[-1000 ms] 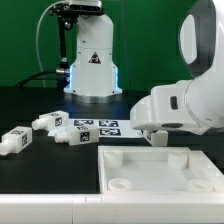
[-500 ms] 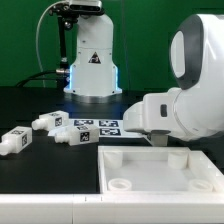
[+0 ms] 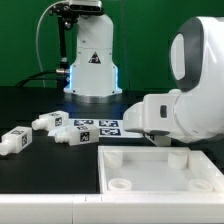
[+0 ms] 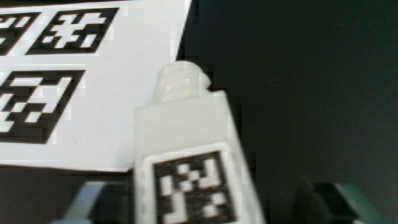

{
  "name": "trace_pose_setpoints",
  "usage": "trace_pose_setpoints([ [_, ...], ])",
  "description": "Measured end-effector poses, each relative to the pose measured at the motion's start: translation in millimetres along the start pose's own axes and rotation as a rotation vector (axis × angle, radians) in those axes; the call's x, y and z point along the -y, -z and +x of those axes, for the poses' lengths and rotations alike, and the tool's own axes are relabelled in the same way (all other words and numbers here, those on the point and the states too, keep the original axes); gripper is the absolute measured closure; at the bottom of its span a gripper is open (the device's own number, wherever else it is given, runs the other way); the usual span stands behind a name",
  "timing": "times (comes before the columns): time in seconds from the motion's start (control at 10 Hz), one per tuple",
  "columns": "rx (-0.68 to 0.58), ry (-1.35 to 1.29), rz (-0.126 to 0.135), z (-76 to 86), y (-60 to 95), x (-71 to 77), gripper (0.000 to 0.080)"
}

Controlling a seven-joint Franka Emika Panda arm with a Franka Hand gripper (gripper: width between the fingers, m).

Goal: Assemble square table

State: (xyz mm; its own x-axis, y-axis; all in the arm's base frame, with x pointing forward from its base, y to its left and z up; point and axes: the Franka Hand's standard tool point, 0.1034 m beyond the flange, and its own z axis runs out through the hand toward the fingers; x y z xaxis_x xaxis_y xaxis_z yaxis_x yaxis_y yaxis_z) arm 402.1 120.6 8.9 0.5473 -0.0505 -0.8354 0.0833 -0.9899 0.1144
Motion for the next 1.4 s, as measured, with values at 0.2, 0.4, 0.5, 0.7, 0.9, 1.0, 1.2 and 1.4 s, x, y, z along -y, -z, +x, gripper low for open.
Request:
trace_pose_setpoints([
  [0.2,-0.034,-0.011,0.017,0.3,52.4,-19.1,0.0517],
  [0.4,-0.084,-0.017,0.028,-12.2,93.7,-36.0,0.0517],
  [0.5,-0.12,-0.028,0.049,-21.0,111.0,-46.8,0.0517],
  [0.7,-0.289,-0.028,0.07,-17.0,122.8,-46.9,0.0517],
  [0.9,-0.421,-0.054,0.099,-7.4,128.0,-41.9,0.0515],
  [1.0,-0.483,-0.091,0.127,5.5,133.6,-38.4,0.0515],
  [1.2,-0.71,-0.141,0.247,14.0,191.5,-59.4,0.0515],
  [1.4,-0.909,-0.145,0.263,2.6,208.0,-60.3,0.0515],
])
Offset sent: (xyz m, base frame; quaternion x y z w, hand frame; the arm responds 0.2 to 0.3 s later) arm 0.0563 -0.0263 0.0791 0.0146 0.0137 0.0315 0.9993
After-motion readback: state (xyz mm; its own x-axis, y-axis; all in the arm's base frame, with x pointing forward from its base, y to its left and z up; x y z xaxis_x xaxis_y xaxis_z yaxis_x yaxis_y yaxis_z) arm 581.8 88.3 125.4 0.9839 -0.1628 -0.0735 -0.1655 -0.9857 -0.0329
